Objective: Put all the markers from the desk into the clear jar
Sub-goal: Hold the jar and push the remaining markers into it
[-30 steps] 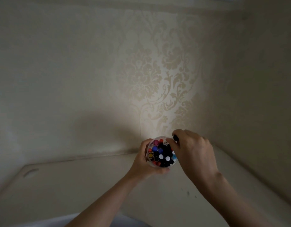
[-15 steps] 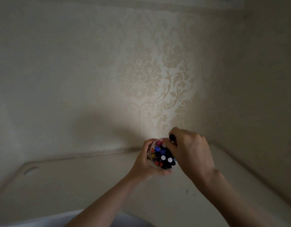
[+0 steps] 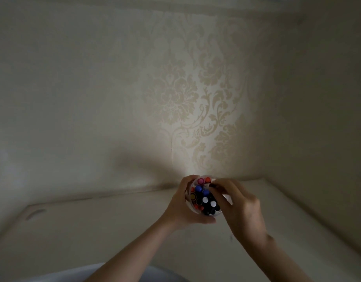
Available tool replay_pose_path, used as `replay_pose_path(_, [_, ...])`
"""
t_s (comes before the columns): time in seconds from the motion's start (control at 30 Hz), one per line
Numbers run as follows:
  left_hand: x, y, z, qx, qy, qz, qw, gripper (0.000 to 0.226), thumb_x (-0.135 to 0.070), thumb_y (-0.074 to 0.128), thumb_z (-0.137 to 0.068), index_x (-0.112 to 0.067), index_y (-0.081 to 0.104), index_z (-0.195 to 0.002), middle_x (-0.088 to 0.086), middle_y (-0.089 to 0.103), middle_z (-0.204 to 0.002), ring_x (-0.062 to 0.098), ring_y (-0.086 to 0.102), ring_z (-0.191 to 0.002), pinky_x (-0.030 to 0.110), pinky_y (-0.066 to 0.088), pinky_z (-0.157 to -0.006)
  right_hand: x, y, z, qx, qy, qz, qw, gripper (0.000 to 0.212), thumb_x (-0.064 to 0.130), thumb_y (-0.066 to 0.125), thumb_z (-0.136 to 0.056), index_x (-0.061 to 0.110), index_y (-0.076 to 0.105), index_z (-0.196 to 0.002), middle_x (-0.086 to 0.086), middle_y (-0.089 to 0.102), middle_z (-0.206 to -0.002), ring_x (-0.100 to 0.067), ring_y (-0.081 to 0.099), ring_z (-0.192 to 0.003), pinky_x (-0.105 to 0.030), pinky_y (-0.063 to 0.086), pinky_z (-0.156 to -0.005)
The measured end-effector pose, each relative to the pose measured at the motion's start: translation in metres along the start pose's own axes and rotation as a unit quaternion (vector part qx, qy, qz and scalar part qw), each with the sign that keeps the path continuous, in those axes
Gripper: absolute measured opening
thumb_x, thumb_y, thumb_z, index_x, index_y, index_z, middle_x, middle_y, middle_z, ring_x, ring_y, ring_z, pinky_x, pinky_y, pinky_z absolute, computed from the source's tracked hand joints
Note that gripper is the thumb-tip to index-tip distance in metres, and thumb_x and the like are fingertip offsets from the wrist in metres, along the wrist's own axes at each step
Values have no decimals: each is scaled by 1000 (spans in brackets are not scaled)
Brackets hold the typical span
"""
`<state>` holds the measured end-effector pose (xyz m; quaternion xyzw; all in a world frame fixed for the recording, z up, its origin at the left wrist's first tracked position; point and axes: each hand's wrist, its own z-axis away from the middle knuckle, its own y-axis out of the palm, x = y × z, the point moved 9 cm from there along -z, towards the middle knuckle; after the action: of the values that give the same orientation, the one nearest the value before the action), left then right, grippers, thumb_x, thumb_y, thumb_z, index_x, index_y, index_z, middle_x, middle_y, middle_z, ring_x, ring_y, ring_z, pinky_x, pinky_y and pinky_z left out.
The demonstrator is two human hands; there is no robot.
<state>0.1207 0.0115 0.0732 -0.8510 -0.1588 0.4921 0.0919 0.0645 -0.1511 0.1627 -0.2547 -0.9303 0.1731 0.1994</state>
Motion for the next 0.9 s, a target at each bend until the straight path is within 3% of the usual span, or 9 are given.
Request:
replay_pose_path(0.07, [-1,-4,0,-11,1,-2,1000,101,-19,101,-50,-29,43,-133,-9,62,-130,18,64,-121,34,58,-92,2,5,7,-1,-44,21,999,25,15,73,-82,11,70,-106,-4,70,-109,-13,64,-102,-13,47,-89])
replay_pose_path(0.13, [-2,-7,1,-19,0,0,1000,100,-20,101,-50,-31,44,-132,-11,62,-129,17,65,-118,26,58,-87,4,13,14,22,-62,73,995,29,27,66,-87,14,68,-113,-6,65,-121,-19,56,-117,-29,46,-99])
replay_pose_path(0.23, [-5,-7,1,-13,-9,4,1000,98,-27,100,-51,-37,44,-130,-17,61,-127,11,66,-117,22,58,-83,0,19,9,57,-8,180,982,32,46,50,-92,28,67,-111,-6,58,-130,-26,45,-127,-52,34,-103])
replay_pose_path(0.4, [-2,-10,-2,-16,-32,21,999,92,-18,98,-53,-38,47,-127,-20,63,-121,9,67,-112,21,58,-79,-2,26,-1,97,37,242,965,44,61,34,-91,34,64,-109,-3,54,-134,-27,41,-131,-61,22,-107])
replay_pose_path(0.57, [-1,5,-2,-9,-42,24,999,91,-23,93,-54,-27,46,-131,-15,64,-122,13,67,-112,33,58,-90,-6,47,10,150,99,296,938,50,55,29,-91,26,68,-102,-1,52,-136,-24,44,-126,-59,25,-105])
replay_pose_path(0.67, [-2,6,-1,-18,-43,26,999,96,-25,96,-50,-25,45,-132,-9,64,-124,16,67,-114,42,57,-95,-14,46,10,155,145,278,937,52,55,21,-91,34,66,-107,1,45,-142,-23,39,-129,-58,24,-106])
replay_pose_path(0.73, [-2,2,0,-17,-38,28,999,97,-26,98,-49,-30,45,-130,-14,63,-124,15,66,-115,39,58,-93,-21,40,11,145,152,219,953,51,61,20,-90,41,60,-114,1,38,-146,-22,31,-134,-55,22,-109])
replay_pose_path(0.8, [-2,-1,1,-19,-36,38,998,96,-26,100,-48,-36,46,-127,-18,62,-123,12,66,-116,31,59,-88,-26,32,17,125,120,113,978,47,66,30,-88,45,49,-126,4,31,-150,-15,29,-136,-43,28,-109])
replay_pose_path(0.9, [-3,-4,2,-30,-59,72,995,95,-25,100,-45,-41,50,-124,-19,64,-122,7,65,-116,25,58,-84,-42,27,39,155,111,-57,980,84,71,60,-73,43,22,-143,17,21,-152,3,24,-138,-19,30,-106])
